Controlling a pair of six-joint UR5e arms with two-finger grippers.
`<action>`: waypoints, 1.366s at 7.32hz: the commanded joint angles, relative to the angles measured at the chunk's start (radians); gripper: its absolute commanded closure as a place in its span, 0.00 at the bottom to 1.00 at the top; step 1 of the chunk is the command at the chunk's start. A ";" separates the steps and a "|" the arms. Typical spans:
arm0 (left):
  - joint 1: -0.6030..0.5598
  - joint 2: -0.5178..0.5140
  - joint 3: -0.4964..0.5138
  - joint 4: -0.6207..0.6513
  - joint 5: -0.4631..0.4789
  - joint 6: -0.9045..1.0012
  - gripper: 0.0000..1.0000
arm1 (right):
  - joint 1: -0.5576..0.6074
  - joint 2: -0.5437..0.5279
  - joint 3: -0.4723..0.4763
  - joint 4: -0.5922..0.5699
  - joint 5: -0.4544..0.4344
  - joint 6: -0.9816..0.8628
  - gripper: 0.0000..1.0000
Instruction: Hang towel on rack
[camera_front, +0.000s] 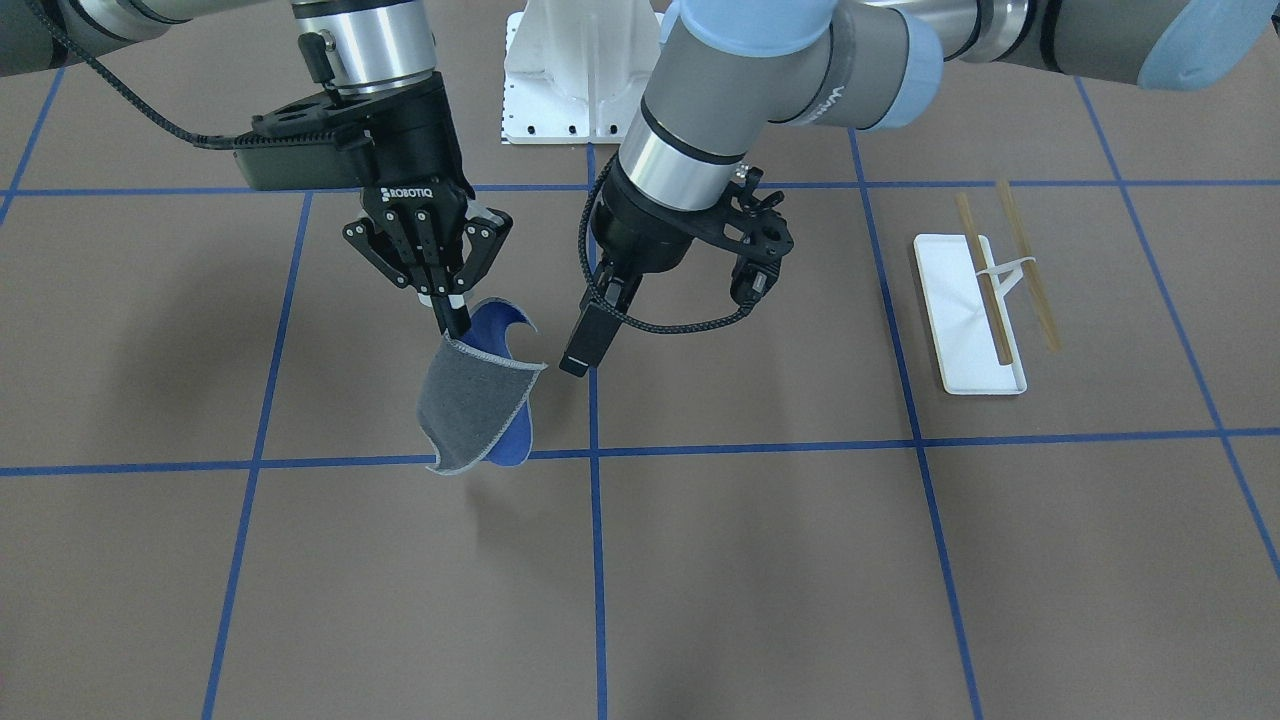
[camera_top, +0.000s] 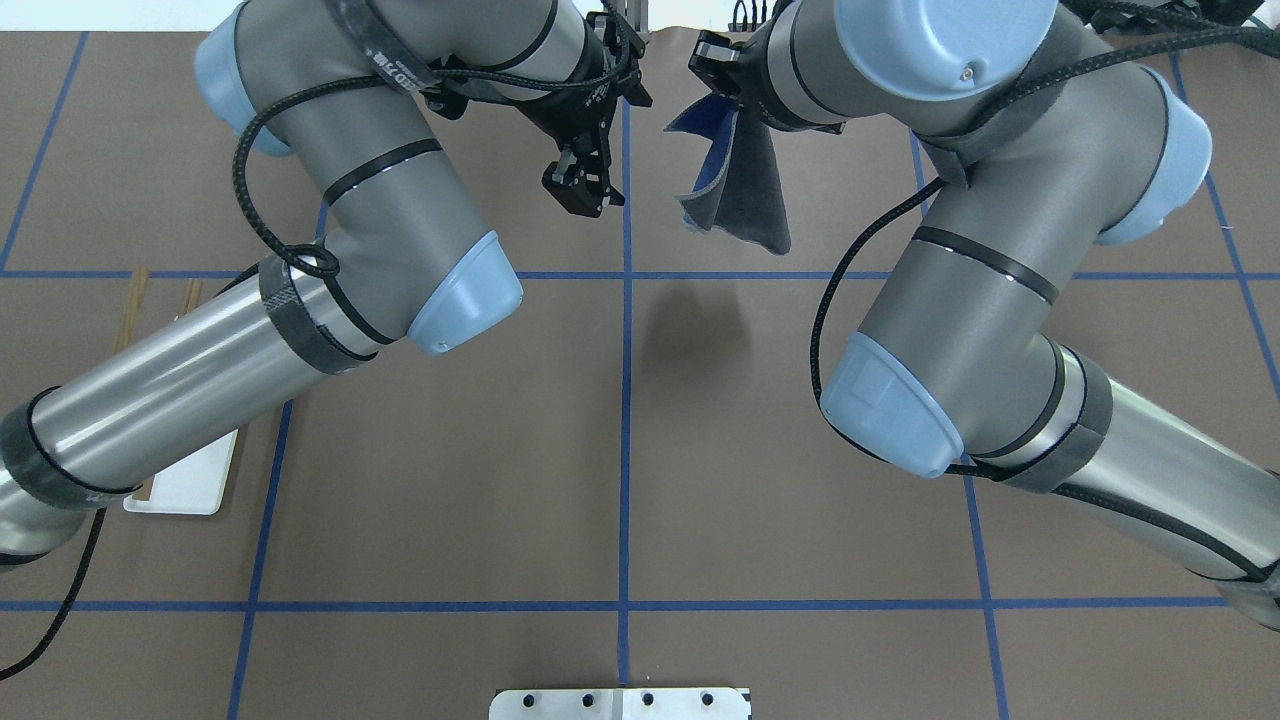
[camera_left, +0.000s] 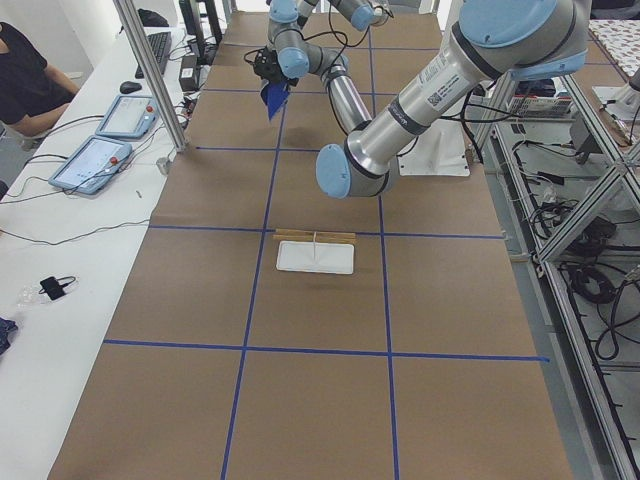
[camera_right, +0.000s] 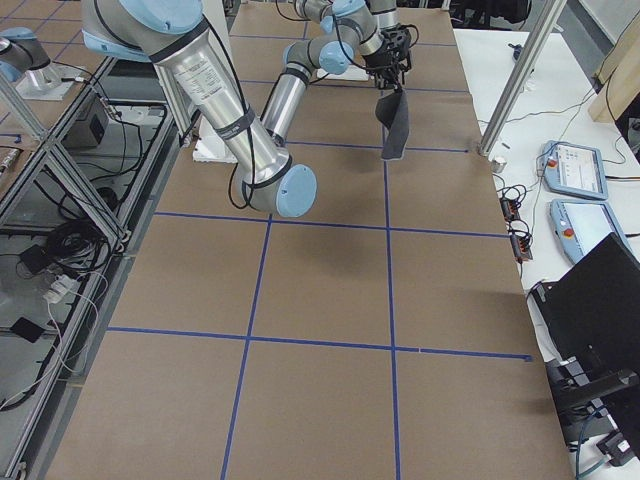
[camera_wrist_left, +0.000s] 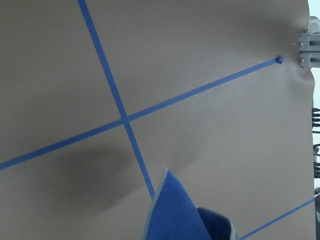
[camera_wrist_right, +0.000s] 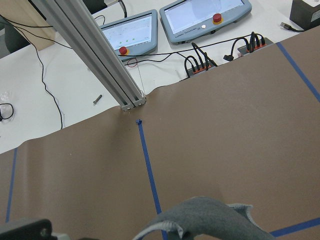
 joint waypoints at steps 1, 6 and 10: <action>0.006 -0.045 0.043 0.007 0.003 -0.085 0.02 | -0.005 -0.002 0.012 -0.002 -0.007 0.000 1.00; 0.006 -0.038 0.046 0.006 -0.007 -0.116 0.02 | -0.017 -0.034 0.067 0.070 -0.011 -0.006 1.00; 0.006 -0.044 0.031 0.006 -0.010 -0.157 0.02 | -0.020 -0.098 0.062 0.233 -0.018 0.047 1.00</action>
